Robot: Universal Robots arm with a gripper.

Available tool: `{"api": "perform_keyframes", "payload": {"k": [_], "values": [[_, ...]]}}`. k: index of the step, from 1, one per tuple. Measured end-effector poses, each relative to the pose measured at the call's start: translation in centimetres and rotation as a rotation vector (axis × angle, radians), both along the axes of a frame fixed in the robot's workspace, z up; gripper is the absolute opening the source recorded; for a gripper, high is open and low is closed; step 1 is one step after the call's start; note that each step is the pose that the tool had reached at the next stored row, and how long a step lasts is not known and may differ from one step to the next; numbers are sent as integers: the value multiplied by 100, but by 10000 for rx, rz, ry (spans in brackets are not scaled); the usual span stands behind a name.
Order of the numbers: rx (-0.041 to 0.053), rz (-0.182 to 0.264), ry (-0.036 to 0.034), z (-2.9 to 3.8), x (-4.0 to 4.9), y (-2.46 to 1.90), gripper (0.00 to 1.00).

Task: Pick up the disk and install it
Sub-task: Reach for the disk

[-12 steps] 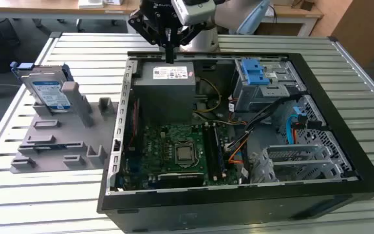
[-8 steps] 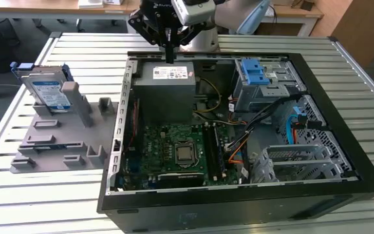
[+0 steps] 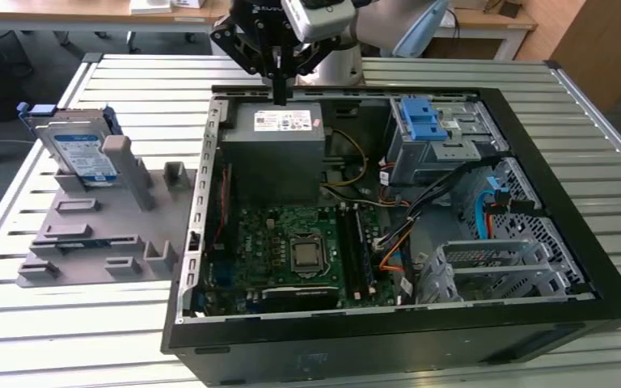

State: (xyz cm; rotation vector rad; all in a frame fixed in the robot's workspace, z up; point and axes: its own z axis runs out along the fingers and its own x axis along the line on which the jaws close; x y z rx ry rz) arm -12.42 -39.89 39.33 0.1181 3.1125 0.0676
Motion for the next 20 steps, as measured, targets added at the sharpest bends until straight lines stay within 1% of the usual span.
{"api": "perform_keyframes", "payload": {"k": [5, 20], "values": [[0, 1, 0, -1, -25, 0, 11], [0, 1, 2, -2, -58, 0, 11]]}}
